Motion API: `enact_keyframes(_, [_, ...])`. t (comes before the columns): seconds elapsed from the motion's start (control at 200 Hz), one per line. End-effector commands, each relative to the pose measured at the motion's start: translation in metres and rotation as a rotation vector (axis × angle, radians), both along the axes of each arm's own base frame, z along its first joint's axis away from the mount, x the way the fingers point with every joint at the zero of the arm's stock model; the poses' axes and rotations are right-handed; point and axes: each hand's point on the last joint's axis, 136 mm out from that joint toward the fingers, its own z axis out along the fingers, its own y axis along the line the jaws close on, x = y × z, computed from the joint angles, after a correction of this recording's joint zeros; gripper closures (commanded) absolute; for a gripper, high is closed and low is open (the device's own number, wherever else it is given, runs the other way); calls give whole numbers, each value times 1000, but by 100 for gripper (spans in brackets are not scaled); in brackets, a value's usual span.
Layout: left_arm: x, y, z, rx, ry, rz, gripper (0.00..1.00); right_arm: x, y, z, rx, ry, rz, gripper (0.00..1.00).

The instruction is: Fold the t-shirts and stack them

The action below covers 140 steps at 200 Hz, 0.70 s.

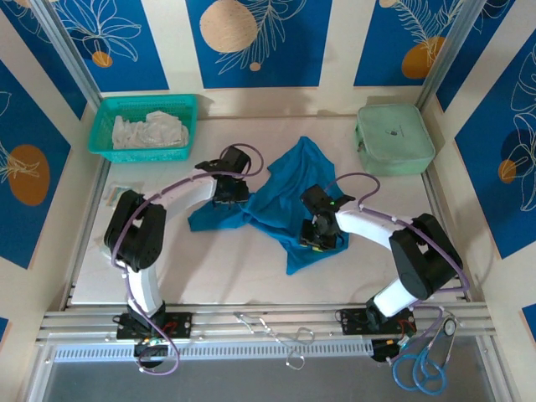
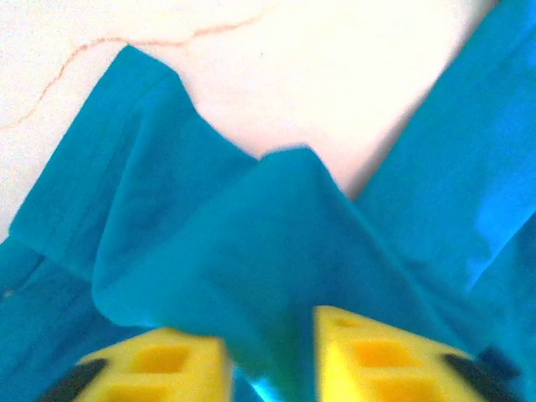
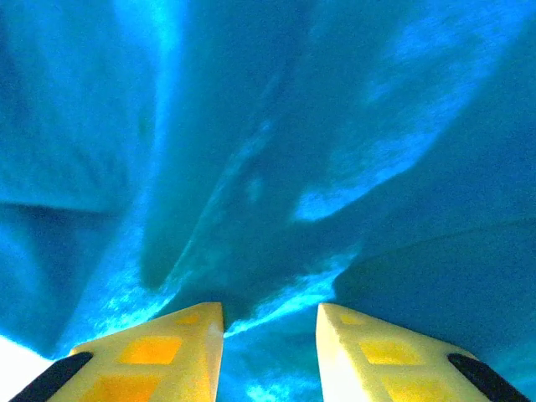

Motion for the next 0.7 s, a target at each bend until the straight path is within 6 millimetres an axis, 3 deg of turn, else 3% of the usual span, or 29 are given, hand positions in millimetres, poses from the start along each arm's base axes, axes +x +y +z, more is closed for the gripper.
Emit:
enact_keyframes(0.0, [20, 0, 10, 8, -42, 6, 100, 1, -14, -8, -9, 16, -77, 67])
enact_keyframes(0.17, [23, 3, 44, 13, -88, 1, 100, -3, -36, -21, -14, 56, -141, 78])
enact_keyframes(0.39, [30, 20, 102, 105, -129, -13, 100, -3, -38, -21, 33, 84, -173, 95])
enact_keyframes(0.53, [52, 35, 126, 157, -137, 10, 100, -6, -44, -13, 20, 91, -181, 100])
enact_keyframes(0.695, [85, 44, 135, 142, -115, 44, 100, -10, -74, -2, -33, 64, -227, 100])
